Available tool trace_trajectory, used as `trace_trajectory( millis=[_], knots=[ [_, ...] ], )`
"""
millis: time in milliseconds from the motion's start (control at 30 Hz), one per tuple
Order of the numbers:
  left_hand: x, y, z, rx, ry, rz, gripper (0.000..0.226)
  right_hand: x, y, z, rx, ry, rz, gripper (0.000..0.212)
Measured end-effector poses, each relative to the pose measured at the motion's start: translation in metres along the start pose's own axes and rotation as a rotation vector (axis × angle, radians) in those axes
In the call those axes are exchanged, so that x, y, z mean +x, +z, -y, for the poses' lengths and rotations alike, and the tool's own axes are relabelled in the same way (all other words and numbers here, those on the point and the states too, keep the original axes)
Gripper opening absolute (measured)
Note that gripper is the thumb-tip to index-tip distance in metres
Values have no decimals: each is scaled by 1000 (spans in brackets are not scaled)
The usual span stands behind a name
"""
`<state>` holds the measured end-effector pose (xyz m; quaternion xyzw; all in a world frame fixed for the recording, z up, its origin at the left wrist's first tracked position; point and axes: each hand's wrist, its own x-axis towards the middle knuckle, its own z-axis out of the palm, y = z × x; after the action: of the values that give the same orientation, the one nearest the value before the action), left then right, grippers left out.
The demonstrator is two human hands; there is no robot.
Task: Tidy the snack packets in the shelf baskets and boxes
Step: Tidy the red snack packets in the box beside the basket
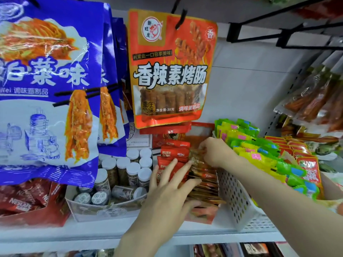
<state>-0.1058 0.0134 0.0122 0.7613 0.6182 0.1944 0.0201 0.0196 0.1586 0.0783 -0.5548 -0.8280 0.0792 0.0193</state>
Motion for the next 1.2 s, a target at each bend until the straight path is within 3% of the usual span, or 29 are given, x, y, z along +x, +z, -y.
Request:
trace_trajectory(
  millis=[200, 300, 400, 500, 567, 800, 1000, 1200],
  knots=[
    [14, 10, -16, 147, -23, -82, 44, -17, -29, 6, 3, -124, -237, 30],
    [34, 12, -22, 200, -119, -92, 55, -49, -31, 7, -27, -192, -172, 37],
    [52, 15, -22, 228, -166, -95, 58, -78, -19, 4, 100, -226, -140, 53],
    [59, 12, -21, 204, -138, -16, 76, -97, 8, -1, 149, -180, 2, 76],
    [54, 9, -14, 215, -97, -19, 85, -97, 23, -4, 133, -130, 51, 80],
    [22, 0, 35, 71, -221, -86, 58, -78, 38, -5, -128, -70, -4, 65],
    [29, 7, 34, 140, -233, -71, 58, -82, 42, 11, -291, 46, -5, 61],
    [-3, -2, 15, 182, -147, -177, 66, -96, 43, 20, -255, 95, -74, 35]
  ],
)
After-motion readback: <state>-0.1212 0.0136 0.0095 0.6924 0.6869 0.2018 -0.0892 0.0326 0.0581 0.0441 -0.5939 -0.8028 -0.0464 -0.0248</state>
